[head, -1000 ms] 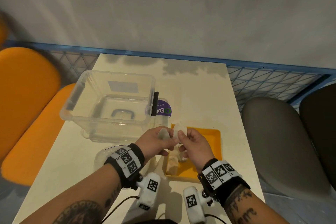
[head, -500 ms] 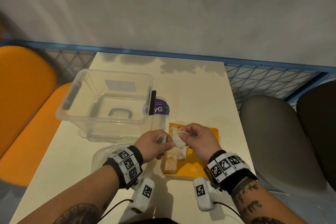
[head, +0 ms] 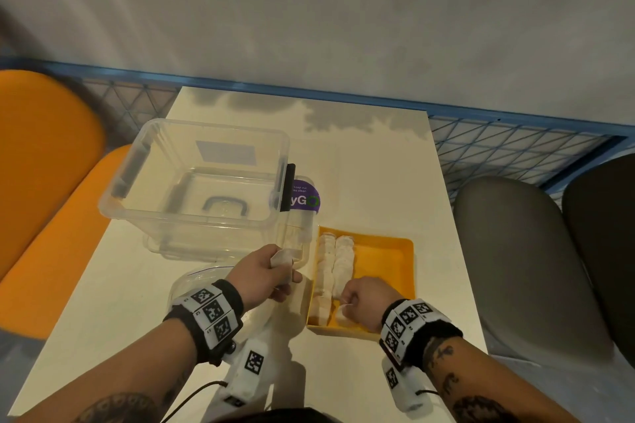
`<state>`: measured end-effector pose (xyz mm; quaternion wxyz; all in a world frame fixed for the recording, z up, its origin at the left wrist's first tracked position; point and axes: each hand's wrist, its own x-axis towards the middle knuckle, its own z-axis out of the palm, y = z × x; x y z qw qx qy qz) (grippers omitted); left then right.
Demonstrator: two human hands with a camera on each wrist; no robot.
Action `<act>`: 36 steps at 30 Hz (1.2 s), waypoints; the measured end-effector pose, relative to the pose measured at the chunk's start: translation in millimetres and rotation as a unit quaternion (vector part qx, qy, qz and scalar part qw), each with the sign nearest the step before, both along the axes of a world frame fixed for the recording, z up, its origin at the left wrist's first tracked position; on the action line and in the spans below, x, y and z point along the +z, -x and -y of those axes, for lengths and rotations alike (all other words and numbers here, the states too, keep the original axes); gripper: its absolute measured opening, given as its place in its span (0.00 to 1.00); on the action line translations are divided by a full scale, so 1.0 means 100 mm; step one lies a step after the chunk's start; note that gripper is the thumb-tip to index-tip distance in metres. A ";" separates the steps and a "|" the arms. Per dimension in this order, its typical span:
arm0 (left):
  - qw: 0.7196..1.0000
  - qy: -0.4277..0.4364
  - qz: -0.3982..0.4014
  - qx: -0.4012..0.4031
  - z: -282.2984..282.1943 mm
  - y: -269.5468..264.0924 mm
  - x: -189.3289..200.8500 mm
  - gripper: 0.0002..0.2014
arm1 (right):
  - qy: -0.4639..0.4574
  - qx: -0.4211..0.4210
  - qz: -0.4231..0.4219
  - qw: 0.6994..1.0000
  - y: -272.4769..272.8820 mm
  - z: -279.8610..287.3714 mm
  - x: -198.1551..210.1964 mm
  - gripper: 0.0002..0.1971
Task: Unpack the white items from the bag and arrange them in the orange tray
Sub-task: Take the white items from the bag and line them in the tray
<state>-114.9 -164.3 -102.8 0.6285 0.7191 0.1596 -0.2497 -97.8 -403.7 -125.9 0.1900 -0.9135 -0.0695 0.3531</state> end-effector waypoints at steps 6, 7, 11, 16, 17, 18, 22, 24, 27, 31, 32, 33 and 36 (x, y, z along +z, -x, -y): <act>1.000 -0.018 0.018 -0.013 -0.05 -0.02 -0.03 0.04 | 0.004 -0.082 0.029 0.996 -0.20 -0.09 -0.10 0.02; 0.999 -0.022 0.019 -0.013 -0.06 -0.02 -0.03 0.03 | 0.000 -0.096 0.028 0.995 -0.23 -0.10 -0.10 0.02; 0.999 -0.035 0.028 -0.017 -0.07 -0.03 -0.02 0.01 | 0.004 -0.103 0.018 0.994 -0.31 -0.14 -0.12 0.05; 0.998 -0.046 0.034 -0.032 -0.06 -0.05 0.03 0.04 | 0.024 -0.100 0.015 0.995 -0.33 -0.15 -0.12 0.09; 0.998 -0.051 0.034 -0.034 -0.04 -0.05 0.04 0.05 | 0.026 -0.101 0.017 0.994 -0.33 -0.15 -0.12 0.09; 0.997 -0.054 0.034 -0.035 -0.03 -0.05 0.05 0.06 | 0.027 -0.103 0.020 0.994 -0.33 -0.15 -0.12 0.09; 0.997 -0.061 0.038 -0.036 0.02 -0.06 0.09 0.08 | 0.033 -0.117 0.020 0.992 -0.30 -0.13 -0.09 0.13; 0.997 -0.052 0.041 -0.034 0.05 -0.07 0.10 0.11 | 0.019 -0.136 0.037 0.990 -0.29 -0.14 -0.03 0.17; 0.997 -0.044 0.047 -0.031 0.08 -0.08 0.09 0.13 | -0.116 -0.166 0.075 0.976 -0.27 -0.23 0.18 0.14; 0.997 -0.030 0.066 -0.036 0.17 -0.09 0.10 0.16 | -0.272 -0.167 0.051 0.946 -0.17 -0.42 0.45 0.11; 0.996 -0.027 0.069 -0.039 0.19 -0.09 0.10 0.17 | -0.264 -0.149 0.069 0.951 -0.15 -0.44 0.48 0.09; 0.996 -0.026 0.071 -0.042 0.21 -0.09 0.11 0.17 | -0.254 -0.136 0.091 0.953 -0.14 -0.45 0.49 0.06; 0.996 -0.010 0.069 -0.055 0.24 -0.07 0.12 0.14 | -0.247 -0.155 0.127 0.948 -0.14 -0.38 0.52 0.01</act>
